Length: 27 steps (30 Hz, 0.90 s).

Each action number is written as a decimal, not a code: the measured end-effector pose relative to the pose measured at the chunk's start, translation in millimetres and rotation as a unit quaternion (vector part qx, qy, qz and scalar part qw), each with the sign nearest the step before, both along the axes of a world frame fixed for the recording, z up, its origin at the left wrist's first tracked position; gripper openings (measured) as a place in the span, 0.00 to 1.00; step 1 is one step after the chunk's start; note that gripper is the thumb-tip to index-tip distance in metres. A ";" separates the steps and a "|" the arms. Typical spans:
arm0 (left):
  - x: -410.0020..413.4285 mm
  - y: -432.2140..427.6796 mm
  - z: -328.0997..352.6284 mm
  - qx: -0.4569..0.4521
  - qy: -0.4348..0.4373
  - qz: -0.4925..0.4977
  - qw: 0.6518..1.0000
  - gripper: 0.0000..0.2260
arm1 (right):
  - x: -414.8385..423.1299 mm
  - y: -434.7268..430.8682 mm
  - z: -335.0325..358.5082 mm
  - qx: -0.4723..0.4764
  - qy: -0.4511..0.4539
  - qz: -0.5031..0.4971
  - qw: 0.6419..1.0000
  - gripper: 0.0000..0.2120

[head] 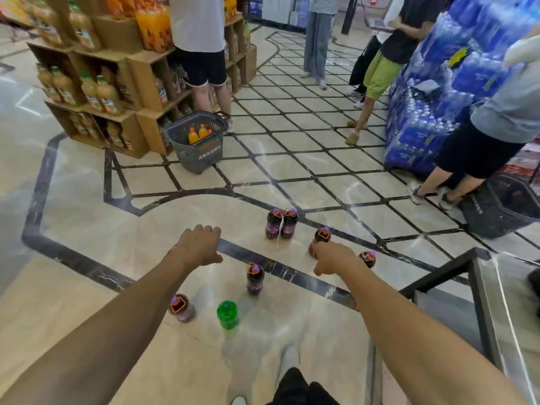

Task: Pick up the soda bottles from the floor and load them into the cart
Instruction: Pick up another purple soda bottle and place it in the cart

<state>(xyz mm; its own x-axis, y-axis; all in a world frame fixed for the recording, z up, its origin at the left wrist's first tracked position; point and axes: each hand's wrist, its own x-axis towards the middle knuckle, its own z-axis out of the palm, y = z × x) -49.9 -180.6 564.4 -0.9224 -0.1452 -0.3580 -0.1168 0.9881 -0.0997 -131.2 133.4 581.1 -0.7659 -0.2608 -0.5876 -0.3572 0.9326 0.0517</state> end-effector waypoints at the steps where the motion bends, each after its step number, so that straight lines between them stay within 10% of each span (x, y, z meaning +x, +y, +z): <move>1: -12.4 -0.4 -5.3 0.003 -0.009 0.006 1.000 0.28 | -15.1 1.8 -6.1 0.003 -0.008 -0.001 1.000 0.19; 16: -188.8 7.1 -38.0 0.017 -0.043 0.069 0.997 0.29 | -277.6 -11.9 -62.9 -0.034 -0.079 0.040 0.995 0.23; 27: -236.2 -3.4 -242.8 0.060 -0.165 0.091 0.980 0.30 | -287.6 -63.4 -279.2 -0.098 -0.206 0.018 0.973 0.26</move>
<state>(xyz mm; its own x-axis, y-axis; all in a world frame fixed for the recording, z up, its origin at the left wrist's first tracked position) -286.2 -184.0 321.6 -0.7157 -0.2349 -0.6577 -0.2734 0.9608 -0.0457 -418.8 70.0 301.9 -0.4637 -0.4218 -0.7792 -0.3427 0.8963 -0.2813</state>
